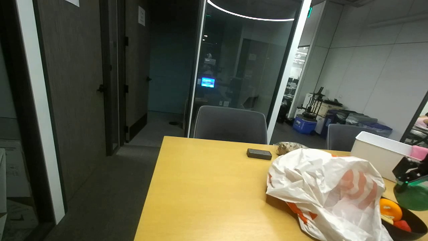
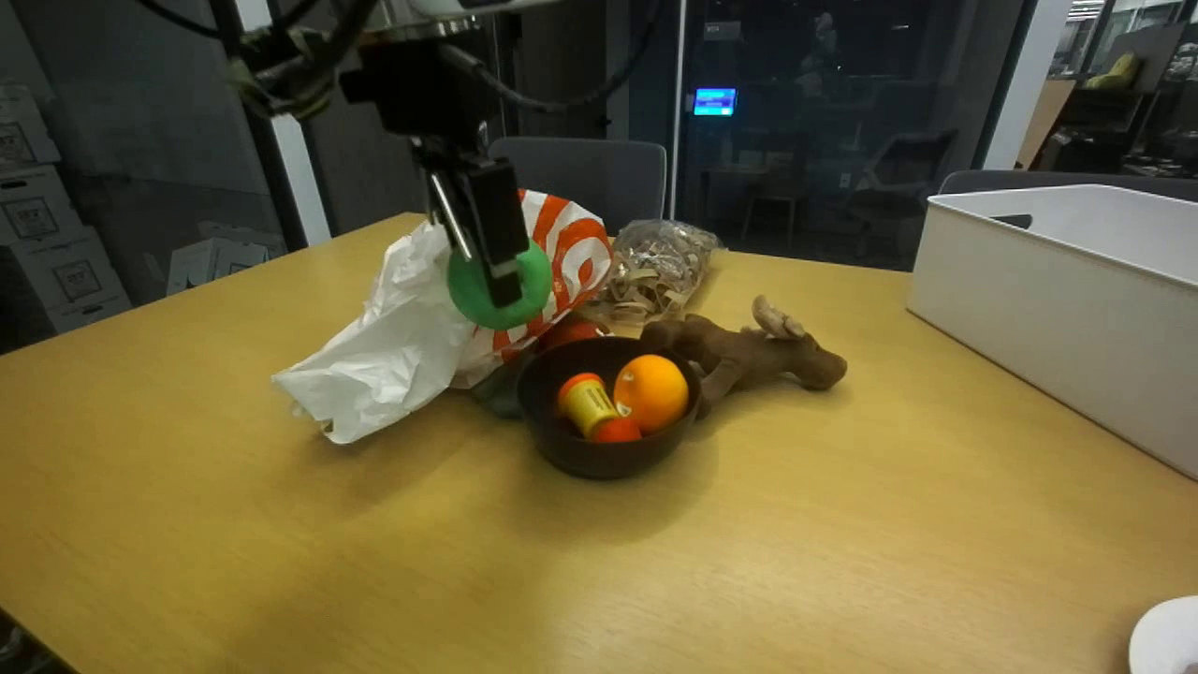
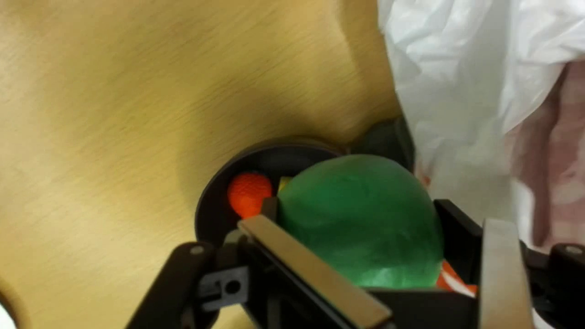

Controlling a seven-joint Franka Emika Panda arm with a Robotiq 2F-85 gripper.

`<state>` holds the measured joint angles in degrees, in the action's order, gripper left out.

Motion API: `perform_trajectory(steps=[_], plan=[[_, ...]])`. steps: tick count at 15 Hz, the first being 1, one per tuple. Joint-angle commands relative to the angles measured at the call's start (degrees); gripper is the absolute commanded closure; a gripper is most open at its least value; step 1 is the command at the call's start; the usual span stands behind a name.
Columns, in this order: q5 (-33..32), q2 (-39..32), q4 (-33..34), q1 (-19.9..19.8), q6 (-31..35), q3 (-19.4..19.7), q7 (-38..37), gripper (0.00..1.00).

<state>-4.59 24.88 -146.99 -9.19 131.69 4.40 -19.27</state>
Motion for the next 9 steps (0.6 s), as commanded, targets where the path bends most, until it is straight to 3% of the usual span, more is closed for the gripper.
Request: perform_trajectory(steps=[1, 4, 8, 9], plan=[[6.2, 5.8, -0.6, 4.7, -5.7, -0.4, 9.0, 0.42], [11.7, 5.6, 0.6, 9.6, -7.6, -0.9, 14.8, 0.42], [18.7, -1.1, 3.9, 15.5, -9.8, -1.0, 22.4, 0.42], [15.8, -4.1, 4.6, 14.0, -9.1, -3.5, 18.4, 0.42]])
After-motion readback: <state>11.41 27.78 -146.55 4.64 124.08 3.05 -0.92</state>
